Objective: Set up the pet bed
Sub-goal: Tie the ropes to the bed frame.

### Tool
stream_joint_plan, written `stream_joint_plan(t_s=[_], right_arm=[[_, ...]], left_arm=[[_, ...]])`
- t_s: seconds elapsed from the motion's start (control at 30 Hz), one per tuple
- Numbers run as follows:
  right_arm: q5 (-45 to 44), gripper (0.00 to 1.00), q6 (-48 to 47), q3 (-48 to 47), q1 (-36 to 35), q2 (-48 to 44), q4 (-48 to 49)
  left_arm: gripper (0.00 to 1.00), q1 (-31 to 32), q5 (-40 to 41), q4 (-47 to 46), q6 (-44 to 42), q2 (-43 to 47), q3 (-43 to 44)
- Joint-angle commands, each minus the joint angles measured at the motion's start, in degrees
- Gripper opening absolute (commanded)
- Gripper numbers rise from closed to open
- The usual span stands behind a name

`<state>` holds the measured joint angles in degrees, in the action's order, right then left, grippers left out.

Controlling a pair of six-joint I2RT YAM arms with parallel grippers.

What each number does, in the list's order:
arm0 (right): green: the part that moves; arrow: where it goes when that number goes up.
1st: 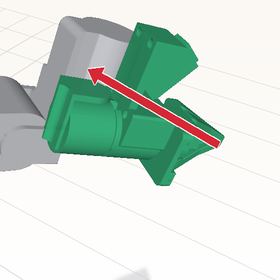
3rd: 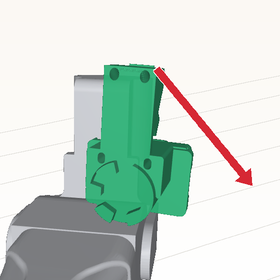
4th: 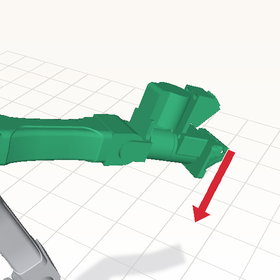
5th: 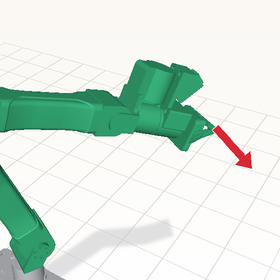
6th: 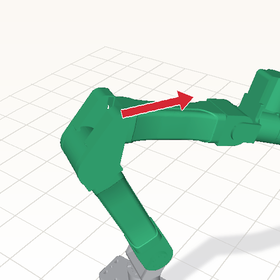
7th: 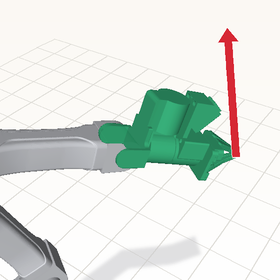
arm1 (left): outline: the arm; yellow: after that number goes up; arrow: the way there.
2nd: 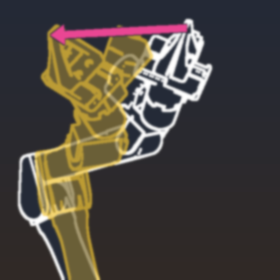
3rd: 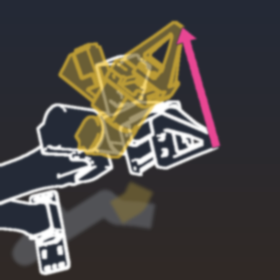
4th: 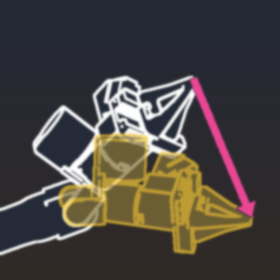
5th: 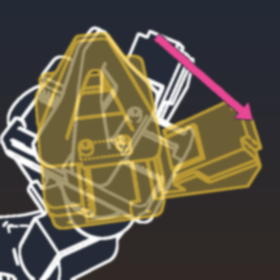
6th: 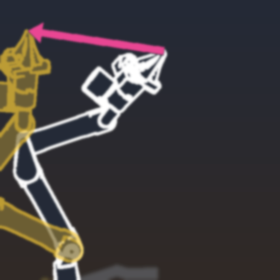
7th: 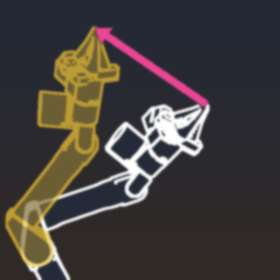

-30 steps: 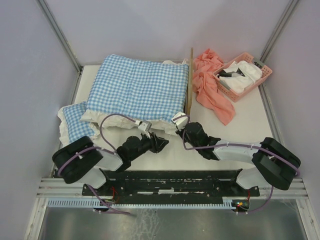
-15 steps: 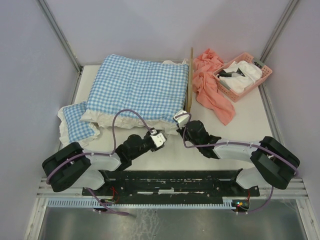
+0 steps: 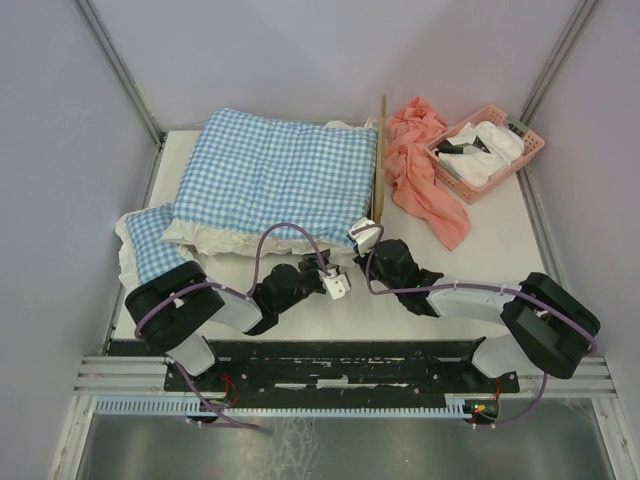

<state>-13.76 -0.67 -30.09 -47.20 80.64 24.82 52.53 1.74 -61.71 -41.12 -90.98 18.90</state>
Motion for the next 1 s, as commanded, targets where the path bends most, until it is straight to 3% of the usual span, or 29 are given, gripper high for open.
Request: stream_joint_plan(t_s=[0.0,0.1,0.23,0.5,0.63,0.77,0.97], right_arm=[[1.2,0.02,0.9,0.3,0.3,0.0,3.3],[1.6,0.02,0.7,0.1,0.4,0.8,3.4],[2.3,0.02,0.7,0.3,0.5,1.8,3.9],[2.3,0.02,-0.3,0.9,0.4,2.5,6.0],[3.7,0.02,-9.1,1.5,0.7,3.5,9.2],[6.8,0.02,-19.9,3.1,0.6,6.8,15.7],[8.8,0.02,-23.5,2.5,0.6,8.4,19.1]], left_arm=[[0.48,0.2,2.1,-8.8,-3.0,-1.1,3.7],[0.22,0.2,2.4,-8.5,0.9,0.3,4.1],[0.08,0.0,3.2,-5.2,5.0,1.3,5.6],[0.07,-2.0,-1.1,-3.1,17.6,3.3,6.4],[0.08,-2.8,-1.6,-1.5,22.8,4.2,6.4],[0.15,-3.5,-2.6,0.5,28.5,5.0,6.2],[0.14,-3.8,-2.4,2.6,34.0,5.1,6.4]])
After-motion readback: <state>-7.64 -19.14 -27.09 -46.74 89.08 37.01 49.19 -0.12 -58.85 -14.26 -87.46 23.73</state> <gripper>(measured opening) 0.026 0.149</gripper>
